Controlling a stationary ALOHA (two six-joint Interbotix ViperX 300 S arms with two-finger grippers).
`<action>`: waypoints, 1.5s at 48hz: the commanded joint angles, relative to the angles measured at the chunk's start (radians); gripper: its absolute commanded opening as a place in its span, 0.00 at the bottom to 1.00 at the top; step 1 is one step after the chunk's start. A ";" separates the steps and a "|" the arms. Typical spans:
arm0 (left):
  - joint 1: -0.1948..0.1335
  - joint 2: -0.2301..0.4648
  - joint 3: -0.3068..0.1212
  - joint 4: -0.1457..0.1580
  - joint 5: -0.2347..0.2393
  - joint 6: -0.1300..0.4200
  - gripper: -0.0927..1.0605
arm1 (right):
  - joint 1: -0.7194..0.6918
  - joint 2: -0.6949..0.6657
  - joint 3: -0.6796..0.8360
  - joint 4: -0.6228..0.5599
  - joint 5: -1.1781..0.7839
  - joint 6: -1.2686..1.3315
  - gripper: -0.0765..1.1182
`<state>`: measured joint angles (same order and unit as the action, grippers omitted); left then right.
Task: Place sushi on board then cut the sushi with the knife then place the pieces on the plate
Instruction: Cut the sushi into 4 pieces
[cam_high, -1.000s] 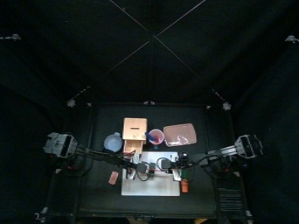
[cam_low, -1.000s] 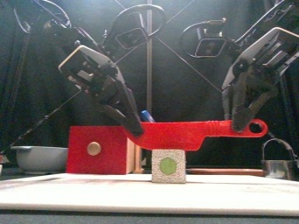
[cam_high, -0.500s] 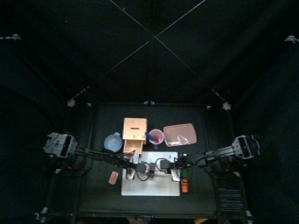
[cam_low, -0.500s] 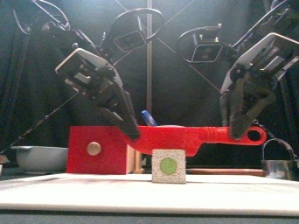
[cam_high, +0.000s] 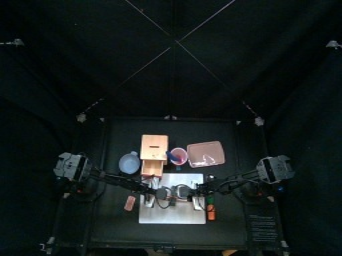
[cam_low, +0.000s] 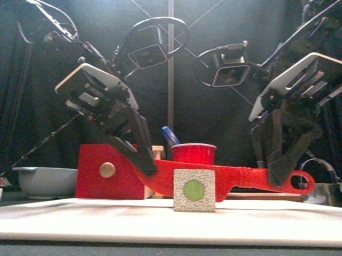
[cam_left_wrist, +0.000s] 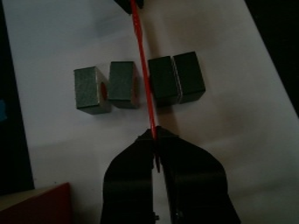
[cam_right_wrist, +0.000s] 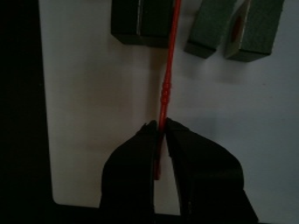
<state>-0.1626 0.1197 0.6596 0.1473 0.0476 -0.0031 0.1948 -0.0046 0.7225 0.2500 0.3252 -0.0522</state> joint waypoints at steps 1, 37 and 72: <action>0.002 -0.049 -0.023 0.002 -0.012 0.005 0.41 | 0.009 -0.034 -0.043 -0.005 0.014 -0.003 0.46; -0.067 -0.103 0.012 -0.021 -0.058 0.003 0.41 | 0.049 -0.135 -0.083 0.021 0.132 -0.002 0.46; -0.071 -0.052 0.018 -0.038 -0.072 0.005 0.41 | 0.043 -0.095 -0.098 -0.017 0.132 -0.005 0.36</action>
<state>-0.2378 0.0767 0.6857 0.1058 -0.0199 -0.0046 0.2362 -0.0813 0.6565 0.2332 0.4602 -0.0476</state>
